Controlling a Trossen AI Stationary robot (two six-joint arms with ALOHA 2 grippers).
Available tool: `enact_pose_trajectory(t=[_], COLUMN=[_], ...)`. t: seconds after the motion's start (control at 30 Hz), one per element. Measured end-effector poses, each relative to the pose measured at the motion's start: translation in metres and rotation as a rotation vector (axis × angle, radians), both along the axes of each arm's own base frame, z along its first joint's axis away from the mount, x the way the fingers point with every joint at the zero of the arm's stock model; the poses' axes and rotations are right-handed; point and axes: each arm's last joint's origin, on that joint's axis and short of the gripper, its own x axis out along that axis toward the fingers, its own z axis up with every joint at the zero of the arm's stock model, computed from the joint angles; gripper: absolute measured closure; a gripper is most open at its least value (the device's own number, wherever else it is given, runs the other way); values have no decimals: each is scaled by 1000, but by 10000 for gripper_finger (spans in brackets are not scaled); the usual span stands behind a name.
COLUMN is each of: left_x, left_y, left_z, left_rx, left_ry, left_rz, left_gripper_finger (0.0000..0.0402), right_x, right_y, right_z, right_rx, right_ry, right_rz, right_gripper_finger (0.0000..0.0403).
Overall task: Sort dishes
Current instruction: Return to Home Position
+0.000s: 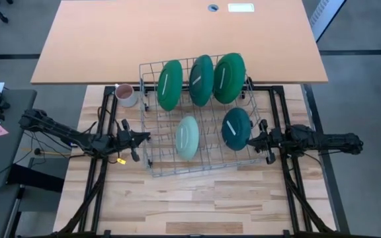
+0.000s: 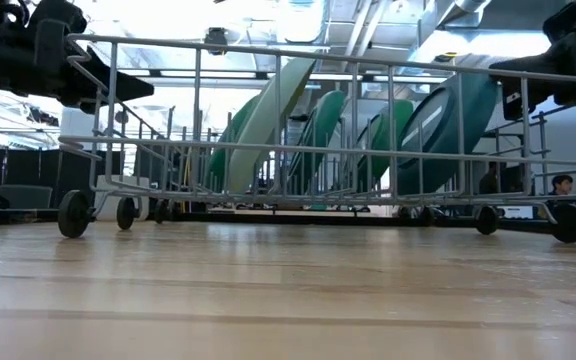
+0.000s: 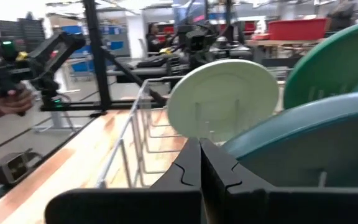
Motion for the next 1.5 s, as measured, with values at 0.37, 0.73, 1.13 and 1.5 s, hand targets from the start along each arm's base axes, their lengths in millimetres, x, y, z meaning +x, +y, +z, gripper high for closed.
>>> enact_pose_trajectory(t=[0.37,0.73,1.13,1.5], left_x=[-8,-11,-12,-21], left_y=[2,3,1,2], left_z=[-6,-9,-5,13], left_rx=[-99,-108,-59,80], left_ry=[27,54,40,-94], left_rz=[1,-15,-89,-219], left_gripper_finger=[401,401,401,401], right_x=[0,0,0,0], right_y=[0,1,1,1], right_z=[-3,-3,-3,-4], right_rx=[5,16,50,50], right_ry=[34,37,39,39], right_rz=[16,34,37,38], right_gripper_finger=[396,389,388,388])
